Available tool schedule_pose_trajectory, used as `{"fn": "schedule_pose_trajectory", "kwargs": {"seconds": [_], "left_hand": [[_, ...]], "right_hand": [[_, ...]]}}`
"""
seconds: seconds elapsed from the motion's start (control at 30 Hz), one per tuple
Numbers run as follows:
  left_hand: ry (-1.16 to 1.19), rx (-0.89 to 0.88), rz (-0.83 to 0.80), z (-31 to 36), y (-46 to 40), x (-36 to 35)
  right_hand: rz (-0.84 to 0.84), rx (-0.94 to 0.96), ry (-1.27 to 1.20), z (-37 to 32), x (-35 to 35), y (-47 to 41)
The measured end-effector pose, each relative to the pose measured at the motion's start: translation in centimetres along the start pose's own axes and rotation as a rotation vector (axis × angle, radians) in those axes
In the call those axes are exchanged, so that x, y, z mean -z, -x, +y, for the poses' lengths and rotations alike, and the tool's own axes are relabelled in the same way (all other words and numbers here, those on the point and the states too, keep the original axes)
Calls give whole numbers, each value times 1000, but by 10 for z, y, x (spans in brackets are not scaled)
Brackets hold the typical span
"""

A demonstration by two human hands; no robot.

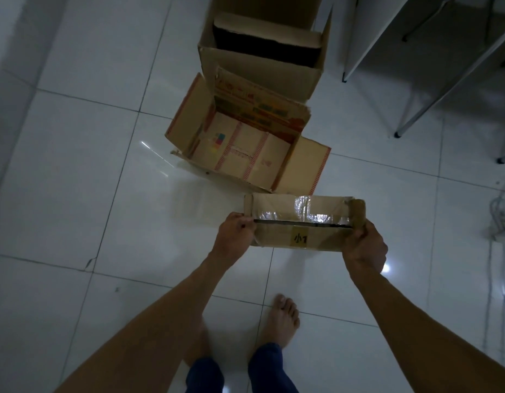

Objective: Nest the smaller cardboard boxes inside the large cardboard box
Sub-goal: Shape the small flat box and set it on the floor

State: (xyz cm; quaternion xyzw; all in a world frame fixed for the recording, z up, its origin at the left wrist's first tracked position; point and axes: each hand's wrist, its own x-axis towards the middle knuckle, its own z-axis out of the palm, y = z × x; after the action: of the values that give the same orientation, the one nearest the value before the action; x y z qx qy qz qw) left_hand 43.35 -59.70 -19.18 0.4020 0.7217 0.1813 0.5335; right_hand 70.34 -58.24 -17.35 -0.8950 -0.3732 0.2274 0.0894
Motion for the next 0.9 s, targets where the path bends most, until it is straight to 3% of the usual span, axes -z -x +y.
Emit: {"fn": "schedule_pose_trajectory", "kwargs": {"seconds": [0.6, 0.77, 0.9], "left_hand": [[86, -5, 58, 21, -20, -34], [231, 45, 22, 31, -22, -41], [107, 94, -86, 26, -20, -47]], "right_hand": [[74, 164, -52, 4, 7, -53], [85, 221, -63, 8, 11, -62], [66, 196, -67, 15, 12, -54]]}}
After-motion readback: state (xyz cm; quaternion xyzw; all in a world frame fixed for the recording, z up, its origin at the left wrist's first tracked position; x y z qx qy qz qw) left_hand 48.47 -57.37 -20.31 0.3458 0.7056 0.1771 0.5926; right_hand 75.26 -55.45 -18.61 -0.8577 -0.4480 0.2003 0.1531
